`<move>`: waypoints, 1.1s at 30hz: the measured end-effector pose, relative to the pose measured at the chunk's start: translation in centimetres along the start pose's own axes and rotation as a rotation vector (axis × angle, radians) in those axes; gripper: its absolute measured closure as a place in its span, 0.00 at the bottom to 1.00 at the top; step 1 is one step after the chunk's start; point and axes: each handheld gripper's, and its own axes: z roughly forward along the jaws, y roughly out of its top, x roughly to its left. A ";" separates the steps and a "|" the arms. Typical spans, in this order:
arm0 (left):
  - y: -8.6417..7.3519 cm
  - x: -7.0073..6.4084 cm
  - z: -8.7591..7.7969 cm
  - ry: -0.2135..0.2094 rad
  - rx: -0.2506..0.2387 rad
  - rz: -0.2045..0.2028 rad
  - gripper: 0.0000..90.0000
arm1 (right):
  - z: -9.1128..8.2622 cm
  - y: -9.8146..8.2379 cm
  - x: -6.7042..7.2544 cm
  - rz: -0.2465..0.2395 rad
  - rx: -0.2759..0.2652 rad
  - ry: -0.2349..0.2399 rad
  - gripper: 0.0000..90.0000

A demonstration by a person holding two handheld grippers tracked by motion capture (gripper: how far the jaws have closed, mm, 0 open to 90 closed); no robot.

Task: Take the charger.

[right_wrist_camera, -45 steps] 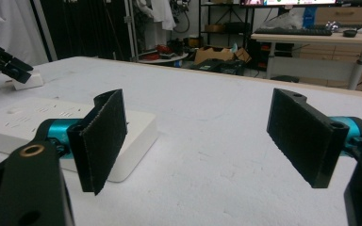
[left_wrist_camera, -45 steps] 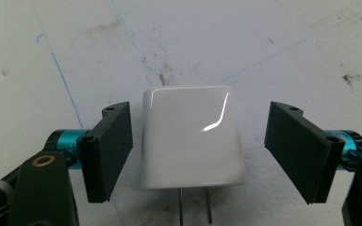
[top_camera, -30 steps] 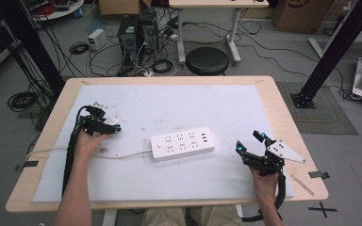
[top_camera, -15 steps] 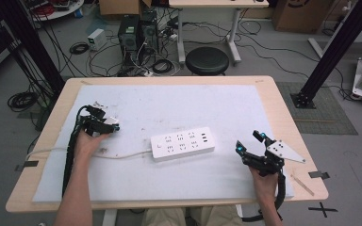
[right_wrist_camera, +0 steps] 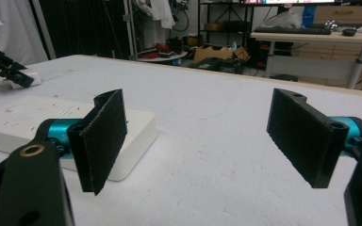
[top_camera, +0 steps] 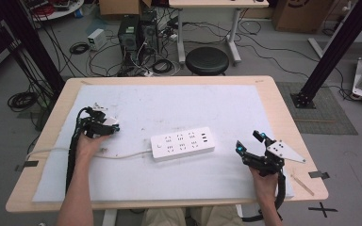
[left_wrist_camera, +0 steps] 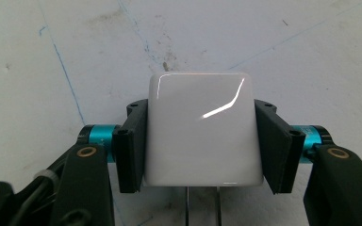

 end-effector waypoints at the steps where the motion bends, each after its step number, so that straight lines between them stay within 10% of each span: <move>1: 0.0 -0.1 0.0 0.002 -0.004 -0.002 0.47 | 0.0 0.0 0.0 0.000 0.002 0.001 0.24; 33: -0.2 -4.2 -4.4 -0.052 -0.204 0.055 0.47 | 0.1 0.0 0.1 -0.012 0.001 0.012 0.24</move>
